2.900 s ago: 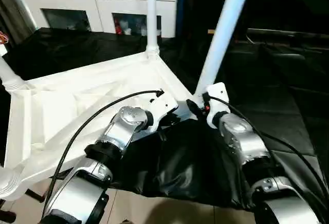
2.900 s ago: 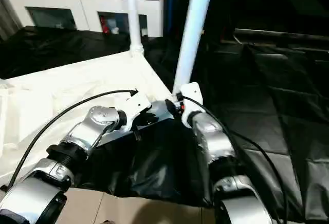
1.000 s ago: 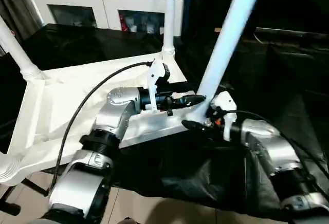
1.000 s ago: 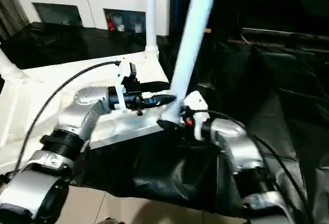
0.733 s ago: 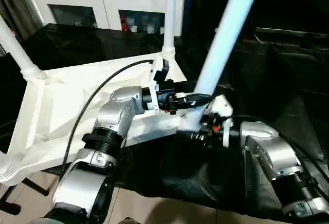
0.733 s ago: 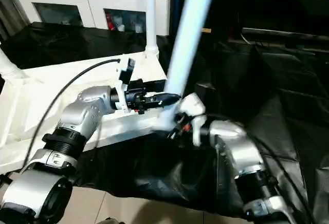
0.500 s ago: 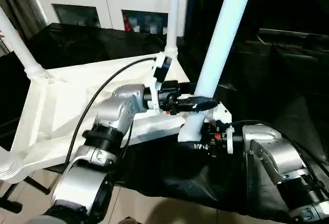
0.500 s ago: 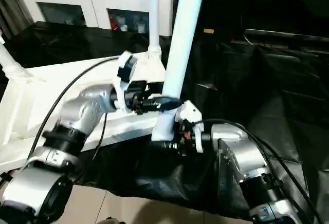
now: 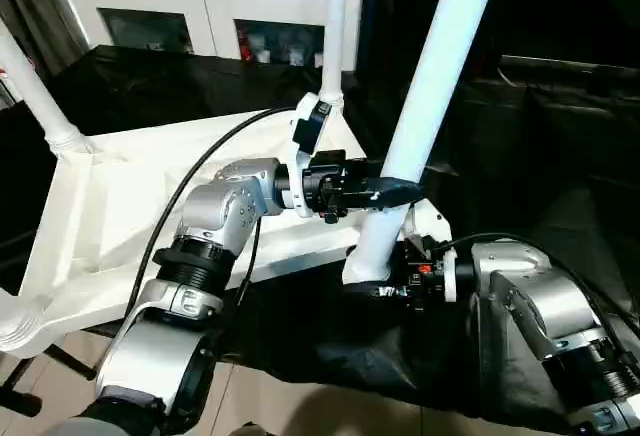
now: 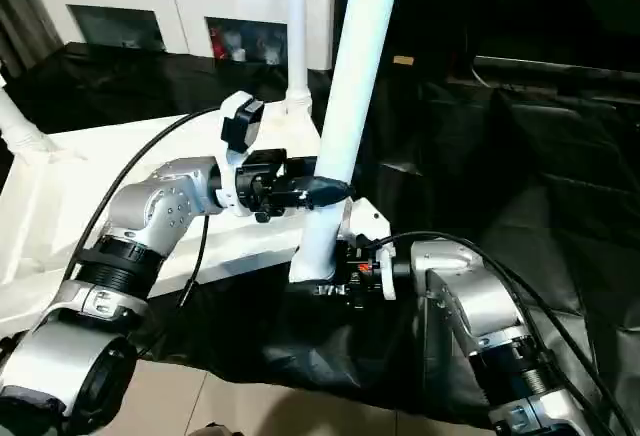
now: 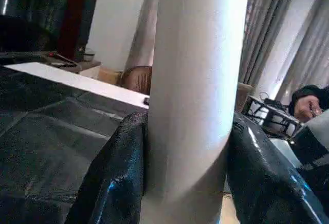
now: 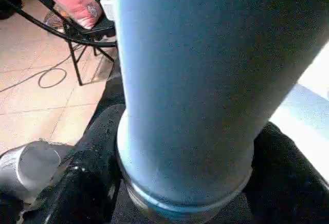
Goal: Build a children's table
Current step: Insert table leg to table base
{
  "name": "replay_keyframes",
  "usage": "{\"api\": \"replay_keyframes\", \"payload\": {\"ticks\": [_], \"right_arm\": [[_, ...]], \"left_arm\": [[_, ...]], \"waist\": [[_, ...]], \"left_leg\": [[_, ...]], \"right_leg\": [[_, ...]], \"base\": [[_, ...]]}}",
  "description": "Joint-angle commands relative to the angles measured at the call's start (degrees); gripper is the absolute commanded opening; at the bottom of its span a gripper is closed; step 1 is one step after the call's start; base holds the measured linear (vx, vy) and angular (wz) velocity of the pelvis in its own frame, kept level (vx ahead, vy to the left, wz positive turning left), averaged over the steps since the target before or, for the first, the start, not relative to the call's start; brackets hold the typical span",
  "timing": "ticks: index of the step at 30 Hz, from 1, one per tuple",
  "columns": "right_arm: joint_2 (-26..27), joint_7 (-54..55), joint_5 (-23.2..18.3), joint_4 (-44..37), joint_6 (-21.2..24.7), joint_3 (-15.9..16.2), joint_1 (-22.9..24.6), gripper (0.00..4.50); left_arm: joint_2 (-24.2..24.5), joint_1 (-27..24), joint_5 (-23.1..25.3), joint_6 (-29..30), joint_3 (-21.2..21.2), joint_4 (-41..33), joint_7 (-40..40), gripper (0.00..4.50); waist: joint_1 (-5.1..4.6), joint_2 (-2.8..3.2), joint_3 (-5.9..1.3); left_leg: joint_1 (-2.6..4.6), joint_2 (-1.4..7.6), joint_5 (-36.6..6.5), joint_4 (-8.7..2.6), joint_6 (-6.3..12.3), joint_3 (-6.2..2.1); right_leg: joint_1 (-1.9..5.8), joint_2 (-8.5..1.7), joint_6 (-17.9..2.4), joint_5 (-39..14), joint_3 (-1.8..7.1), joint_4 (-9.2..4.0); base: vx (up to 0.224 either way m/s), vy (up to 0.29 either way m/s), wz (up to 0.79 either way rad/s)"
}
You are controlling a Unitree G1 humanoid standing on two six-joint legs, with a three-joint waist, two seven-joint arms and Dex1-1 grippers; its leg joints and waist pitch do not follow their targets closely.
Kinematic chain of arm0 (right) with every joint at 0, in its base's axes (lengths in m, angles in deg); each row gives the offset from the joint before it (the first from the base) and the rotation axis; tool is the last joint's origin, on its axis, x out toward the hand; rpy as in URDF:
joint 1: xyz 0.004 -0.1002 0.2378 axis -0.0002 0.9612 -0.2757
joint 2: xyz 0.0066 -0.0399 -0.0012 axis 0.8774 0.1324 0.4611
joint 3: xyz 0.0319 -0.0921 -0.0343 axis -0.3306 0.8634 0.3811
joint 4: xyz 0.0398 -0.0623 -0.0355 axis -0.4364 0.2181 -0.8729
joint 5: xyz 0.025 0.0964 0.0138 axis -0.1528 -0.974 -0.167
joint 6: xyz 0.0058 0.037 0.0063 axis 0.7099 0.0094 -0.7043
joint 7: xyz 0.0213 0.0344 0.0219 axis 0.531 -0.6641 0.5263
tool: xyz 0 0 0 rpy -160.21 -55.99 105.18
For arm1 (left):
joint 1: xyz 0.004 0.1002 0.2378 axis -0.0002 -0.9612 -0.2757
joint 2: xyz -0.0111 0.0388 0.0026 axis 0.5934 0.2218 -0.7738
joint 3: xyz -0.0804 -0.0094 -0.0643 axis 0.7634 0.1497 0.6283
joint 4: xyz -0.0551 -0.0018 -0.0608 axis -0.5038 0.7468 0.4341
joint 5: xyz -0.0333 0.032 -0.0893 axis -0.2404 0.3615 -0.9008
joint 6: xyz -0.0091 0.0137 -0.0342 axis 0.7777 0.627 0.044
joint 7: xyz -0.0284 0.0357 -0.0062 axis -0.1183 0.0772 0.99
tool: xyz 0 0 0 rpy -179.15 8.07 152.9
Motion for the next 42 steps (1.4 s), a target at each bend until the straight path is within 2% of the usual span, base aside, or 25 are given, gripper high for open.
{"api": "replay_keyframes", "payload": {"ticks": [1, 4, 5, 9, 10, 11, 12, 13, 15, 17, 20, 21, 24, 27, 34, 39, 40, 41, 42], "right_arm": [[-0.63, 0.33, 0.06, -0.18, 0.40, -0.47, -0.45, 2.72], [-0.63, 0.78, 0.23, -0.14, -0.15, -0.45, -0.59, 2.72], [-0.64, 1.15, 0.19, -0.14, 0.42, -0.53, -0.69, 3.28], [-0.58, 2.18, -2.46, -1.08, 4.55, -2.86, -1.69, 3.50], [-0.58, 2.18, -2.46, -1.08, 4.55, -2.86, -1.69, 3.75], [-0.73, 2.66, -2.73, -1.52, 4.51, -3.60, -1.73, 3.75], [-0.73, 2.97, -2.94, -1.47, 4.47, -4.11, -1.83, 3.88], [-0.71, 5.16, -4.62, -1.03, 4.79, -7.68, -2.53, 3.90], [-0.88, 6.57, -6.49, -0.58, 5.59, -10.79, -3.02, 3.91], [-1.20, 7.82, -7.10, -0.71, 5.95, -12.03, -3.06, 3.91], [-0.68, 11.18, -7.01, -0.77, 7.25, -13.48, -3.71, 3.91], [-0.02, 13.91, -6.97, -0.66, 8.72, -14.63, -4.49, 3.91], [0.52, 16.47, -6.16, -0.83, 10.89, -14.92, -5.22, 3.91], [1.10, 17.24, -5.86, -1.30, 11.33, -14.38, -5.28, 3.91], [3.38, 22.35, -4.74, -1.31, 14.83, -12.46, -6.89, 3.91], [3.79, 22.70, -4.33, -0.84, 15.38, -11.57, -7.32, 3.91], [3.95, 21.60, -4.98, -1.16, 15.44, -11.15, -7.59, 3.91], [3.79, 20.75, -5.13, -1.30, 15.18, -10.84, -7.64, 3.91], [3.52, 20.00, -5.19, -1.39, 14.96, -10.61, -7.67, 3.91]], "left_arm": [[-0.34, 0.32, -1.36, 1.24, 0.58, -1.56, -0.38, 1.94], [-0.64, 0.23, -1.37, 0.58, 1.12, -1.73, -1.38, 1.92], [-0.84, 0.20, -1.31, -0.05, 1.45, -1.70, -1.99, 1.91], [-2.18, 0.43, 0.64, -5.51, 3.35, -1.14, -8.32, 1.89], [-2.18, 0.43, 0.64, -5.51, 3.35, -1.14, -8.32, 1.88], [-2.34, 0.53, 1.59, -6.78, 3.68, -1.02, -10.71, 1.88], [-2.26, 0.61, 2.23, -7.39, 3.64, -0.83, -11.66, 1.87], [-1.71, 1.14, 5.86, -10.02, 3.68, 0.50, -17.95, 1.87], [-1.15, 1.30, 8.83, -11.43, 3.72, 0.88, -23.46, 1.86], [-1.09, 1.26, 9.76, -10.16, 4.05, 0.15, -26.86, 1.86], [-1.30, 1.43, 11.00, -7.19, 4.33, -1.05, -32.14, 1.86], [-1.71, 1.70, 11.90, -5.04, 4.77, -1.77, -36.57, 1.86], [-2.66, 1.92, 11.73, -3.87, 5.63, -2.78, -40.67, 1.86], [-3.30, 1.96, 11.33, -4.22, 5.71, -3.61, -41.53, 1.86], [-5.06, 1.37, 10.45, -3.01, 5.43, -6.16, -43.20, 1.86], [-5.76, 0.72, 8.51, -2.73, 5.31, -7.93, -41.08, 1.86], [-5.89, -0.38, 6.73, -2.61, 4.26, -10.32, -37.37, 1.86], [-5.77, -0.82, 6.17, -2.31, 3.69, -11.05, -35.74, 1.86], [-5.57, -1.07, 6.04, -2.29, 3.19, -11.31, -34.55, 1.86]], "waist": [[0.22, -0.89, -4.27], [0.21, -0.89, -4.27], [0.24, -0.84, -4.28], [0.33, -0.80, -4.33], [0.28, -0.82, -4.31], [0.33, -0.71, -4.34], [0.35, -0.85, -4.39], [0.25, -0.83, -4.41], [0.18, -0.75, -4.47], [0.10, -0.78, -4.51], [0.07, -0.77, -4.58], [0.07, -0.72, -4.62], [0.14, -0.90, -4.59], [0.22, -1.05, -4.56], [0.06, -0.95, -4.57], [0.21, -1.09, -4.62], [0.17, -1.05, -4.59], [0.16, -1.41, -4.62], [0.21, -1.11, -4.67]], "left_leg": [[0.47, 1.81, -8.07, -3.32, 4.81, -0.24], [0.44, 1.78, -8.16, -3.29, 4.74, -0.24], [0.42, 1.79, -8.09, -3.28, 4.79, -0.25], [0.43, 1.78, -8.10, -3.21, 4.65, -0.33], [0.37, 1.79, -8.16, -3.22, 4.66, -0.32], [0.38, 1.80, -8.16, -3.21, 4.53, -0.37], [0.40, 1.77, -8.17, -3.16, 4.45, -0.35], [0.37, 1.84, -8.07, -3.21, 4.43, -0.42], [0.46, 1.73, -8.14, -3.17, 4.28, -0.50], [0.46, 1.65, -7.53, -3.15, 4.18, -0.54], [0.48, 1.65, -6.45, -3.05, 3.96, -0.47], [0.50, 1.62, -6.03, -2.97, 3.94, -0.46], [0.44, 1.51, -5.80, -2.98, 4.05, -0.44], [0.38, 1.53, -6.16, -3.00, 3.87, -0.39], [0.40, 1.54, -5.60, -3.01, 3.75, -0.41], [0.34, 1.46, -5.50, -2.94, 3.63, -0.35], [0.35, 1.50, -5.51, -2.97, 3.70, -0.35], [0.16, 1.58, -4.96, -3.01, 3.96, -0.36], [0.29, 1.62, -4.69, -2.91, 4.28, -0.33]], "right_leg": [[3.42, -3.39, -15.50, -7.54, 1.86, -3.79], [3.46, -3.39, -15.59, -7.46, 1.86, -3.80], [3.48, -3.43, -15.60, -7.37, 1.87, -3.81], [3.57, -3.43, -15.64, -6.98, 1.82, -3.80], [3.58, -3.40, -15.51, -6.95, 1.85, -3.84], [3.60, -3.46, -15.43, -6.95, 1.83, -3.77], [3.60, -3.46, -15.24, -6.85, 1.83, -3.80], [3.57, -3.42, -14.96, -6.45, 1.87, -3.78], [3.64, -3.37, -14.48, -6.42, 1.84, -3.77], [3.73, -3.36, -13.66, -6.26, 1.81, -3.71], [3.61, -3.28, -14.42, -4.99, 1.79, -3.51], [3.54, -3.25, -14.90, -4.34, 1.76, -3.41], [3.61, -3.31, -15.05, -4.54, 1.73, -3.56], [3.64, -3.39, -14.70, -5.36, 1.79, -3.64], [3.51, -3.36, -14.73, -4.73, 1.80, -3.52], [3.61, -3.43, -14.48, -4.47, 1.89, -3.44], [3.55, -3.41, -14.51, -4.45, 1.89, -3.49], [3.70, -3.52, -14.88, -3.87, 1.85, -3.35], [3.52, -3.43, -15.12, -3.15, 1.86, -3.21]], "base": [[0.000, 0.000, 0.00], [0.000, 0.000, 0.00], [0.000, 0.000, 0.00], [0.000, 0.000, 0.00], [0.000, 0.000, 0.00], [0.000, 0.000, 0.00], [0.000, 0.000, 0.00], [0.000, 0.000, 0.00], [0.000, 0.000, 0.00], [0.000, 0.000, 0.00], [0.000, 0.000, 0.00], [0.000, 0.000, 0.00], [0.000, 0.000, 0.00], [0.000, 0.000, 0.00], [0.000, 0.000, 0.00], [0.000, 0.000, 0.00], [0.000, 0.000, 0.00], [0.000, 0.000, 0.00], [0.000, 0.000, 0.00]]}}
